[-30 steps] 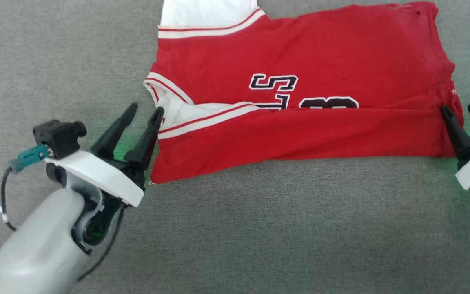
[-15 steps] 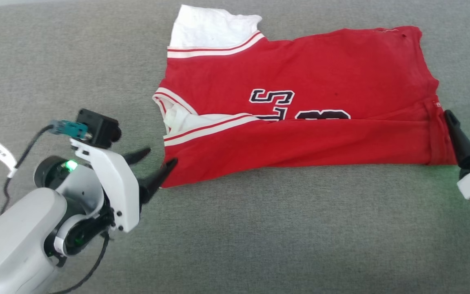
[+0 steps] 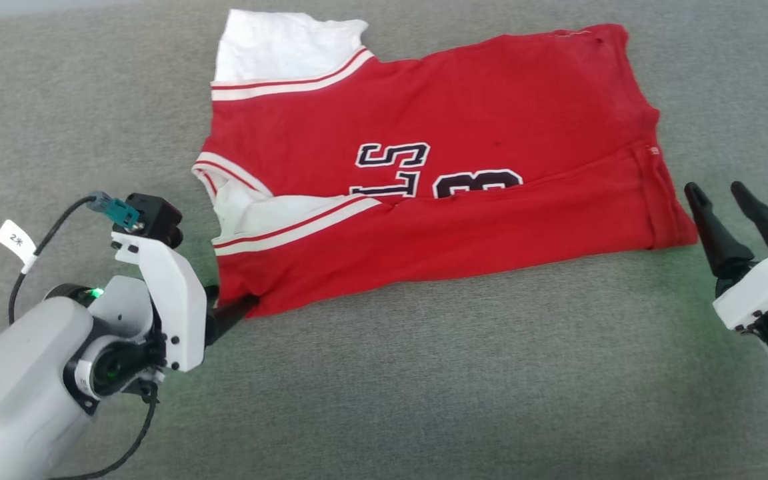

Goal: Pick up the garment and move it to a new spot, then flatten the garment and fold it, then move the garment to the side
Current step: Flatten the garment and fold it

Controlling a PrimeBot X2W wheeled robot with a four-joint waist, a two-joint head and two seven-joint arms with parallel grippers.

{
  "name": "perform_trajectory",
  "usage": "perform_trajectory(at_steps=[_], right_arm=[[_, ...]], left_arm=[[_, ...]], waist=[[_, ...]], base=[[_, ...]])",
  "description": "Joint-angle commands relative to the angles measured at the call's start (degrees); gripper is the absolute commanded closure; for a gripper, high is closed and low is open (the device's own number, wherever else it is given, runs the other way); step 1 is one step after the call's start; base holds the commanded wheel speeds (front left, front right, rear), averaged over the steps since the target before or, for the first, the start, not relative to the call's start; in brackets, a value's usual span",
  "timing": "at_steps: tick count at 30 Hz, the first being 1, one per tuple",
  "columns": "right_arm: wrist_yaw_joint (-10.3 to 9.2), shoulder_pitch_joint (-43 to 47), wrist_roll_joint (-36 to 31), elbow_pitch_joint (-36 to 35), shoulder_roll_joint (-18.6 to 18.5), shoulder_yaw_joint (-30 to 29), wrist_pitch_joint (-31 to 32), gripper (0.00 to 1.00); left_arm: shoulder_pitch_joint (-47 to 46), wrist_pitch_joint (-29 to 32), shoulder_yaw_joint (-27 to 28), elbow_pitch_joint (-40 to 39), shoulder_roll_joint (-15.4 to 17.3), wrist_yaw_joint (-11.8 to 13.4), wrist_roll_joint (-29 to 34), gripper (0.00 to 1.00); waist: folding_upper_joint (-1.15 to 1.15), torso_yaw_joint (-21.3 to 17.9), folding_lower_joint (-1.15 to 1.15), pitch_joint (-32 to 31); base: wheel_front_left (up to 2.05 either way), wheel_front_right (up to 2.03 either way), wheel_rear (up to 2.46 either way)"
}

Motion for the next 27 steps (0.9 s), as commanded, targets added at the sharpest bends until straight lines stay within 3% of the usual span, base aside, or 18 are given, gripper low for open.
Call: perform_trajectory(at_steps=[1, 2, 3, 12, 22, 23, 24, 25, 26, 27], right_arm=[[-0.03, -0.2, 0.4, 0.1, 0.1, 0.4, 0.3, 0.00], [-0.03, -0.2, 0.4, 0.2, 0.0, 0.6, 0.5, 0.00], [-0.03, -0.2, 0.3, 0.4, -0.3, 0.9, 0.9, 0.00], [-0.03, -4.1, -3.3, 0.4, -4.6, 7.7, 10.2, 0.00], [-0.04, -11.1, -0.8, 10.4, -6.9, 13.5, 26.0, 0.00], [-0.04, -11.2, 0.0, 11.3, -6.8, 13.9, 26.6, 0.12], [-0.04, -11.2, 0.0, 11.3, -6.8, 13.9, 26.6, 0.12], [-0.04, -11.1, 0.6, 12.0, -6.8, 14.3, 27.0, 0.53], [-0.04, -11.2, 1.3, 12.6, -6.9, 14.6, 27.2, 0.82], [-0.04, -11.1, 1.7, 13.1, -7.2, 15.1, 27.2, 1.00]], left_arm=[[1.1, 1.0, -1.9, 2.5, -2.8, -0.9, -0.7, 0.58], [1.2, 1.3, -2.1, 3.3, -3.4, -1.4, -1.1, 0.89], [1.2, 1.6, -2.3, 4.0, -3.9, -1.8, -1.4, 1.00], [0.2, 0.6, -3.1, 4.4, -4.9, -3.8, 0.0, 1.00], [-2.1, -1.1, -3.7, 5.4, -7.9, -4.3, 2.1, 1.00], [-2.4, -1.5, -3.6, 5.8, -8.3, -4.4, 2.1, 1.00], [-2.4, -1.5, -3.6, 5.8, -8.3, -4.4, 2.1, 1.00], [-2.5, -1.7, -3.7, 6.2, -8.7, -4.7, 2.2, 1.00], [-2.5, -1.9, -3.9, 6.6, -9.1, -4.9, 2.4, 1.00], [-2.5, -2.1, -4.1, 7.1, -9.6, -5.3, 2.5, 1.00]], waist=[[0.00, -0.9, 0.00, -0.1], [0.00, -1.2, 0.00, -0.2], [0.00, -1.4, 0.00, -0.2], [0.00, -2.0, 0.00, -0.3], [0.00, 1.5, 0.00, 1.2], [0.00, 1.8, 0.00, 1.3], [0.00, 1.8, 0.00, 1.3], [0.00, 2.2, 0.00, 1.4], [0.00, 2.4, 0.00, 1.5], [0.00, 2.7, 0.00, 1.5]], base=[[0.00, 0.00, 0.00], [0.00, 0.00, 0.00], [0.00, 0.00, 0.00], [0.00, 0.00, 0.00], [0.00, 0.00, 0.00], [0.00, 0.00, 0.00], [0.00, 0.00, 0.00], [0.00, 0.00, 0.00], [0.00, 0.00, 0.00], [0.00, 0.00, 0.00]])
